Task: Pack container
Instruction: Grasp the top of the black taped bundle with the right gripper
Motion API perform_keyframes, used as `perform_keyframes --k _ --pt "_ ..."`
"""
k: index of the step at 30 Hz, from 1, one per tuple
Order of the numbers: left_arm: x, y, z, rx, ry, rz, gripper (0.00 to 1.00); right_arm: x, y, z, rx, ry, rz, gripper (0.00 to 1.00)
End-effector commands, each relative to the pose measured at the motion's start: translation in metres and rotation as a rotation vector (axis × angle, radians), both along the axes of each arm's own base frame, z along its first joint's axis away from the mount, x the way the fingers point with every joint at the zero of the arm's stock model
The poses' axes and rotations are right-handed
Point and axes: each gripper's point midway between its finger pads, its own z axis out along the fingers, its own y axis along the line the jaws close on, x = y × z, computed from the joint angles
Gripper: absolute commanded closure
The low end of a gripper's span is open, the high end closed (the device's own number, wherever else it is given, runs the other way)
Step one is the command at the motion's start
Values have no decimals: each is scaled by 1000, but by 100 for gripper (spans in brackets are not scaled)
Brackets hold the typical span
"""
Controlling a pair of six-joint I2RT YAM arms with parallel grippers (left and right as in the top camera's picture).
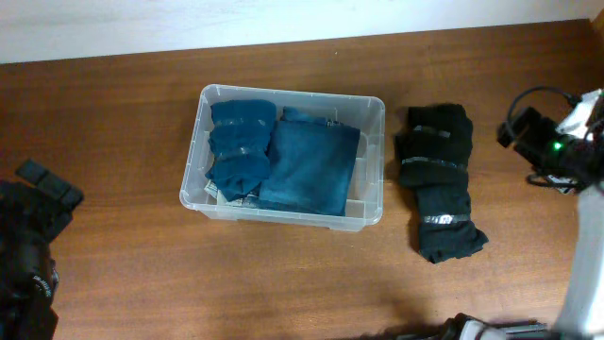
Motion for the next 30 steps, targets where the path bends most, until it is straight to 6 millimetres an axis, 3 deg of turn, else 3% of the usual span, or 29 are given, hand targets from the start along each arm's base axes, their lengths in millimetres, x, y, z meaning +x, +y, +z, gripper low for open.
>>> perform_keyframes --k 1,3,6,8,15,19,22,25,30 --pt "-1 1 2 12 3 -5 1 -1 -1 -40 85 96 143 2" --pt "-1 1 2 12 3 -5 1 -10 5 -76 156 228 217 2" --pt "-1 1 2 12 3 -5 0 -22 14 -114 261 369 268 1" --pt "-1 1 2 12 3 -5 1 -17 16 -125 301 372 273 1" --pt "-1 1 2 12 3 -5 1 51 6 -135 264 142 283 1" --pt "-1 1 2 12 3 -5 1 75 20 -149 260 125 295 1" --pt "-1 1 2 12 3 -5 1 83 33 -168 265 167 297 1" --pt "-1 1 2 12 3 -5 1 83 36 -195 252 243 259 1" --pt "-1 1 2 12 3 -5 1 79 39 -221 280 301 259 1"
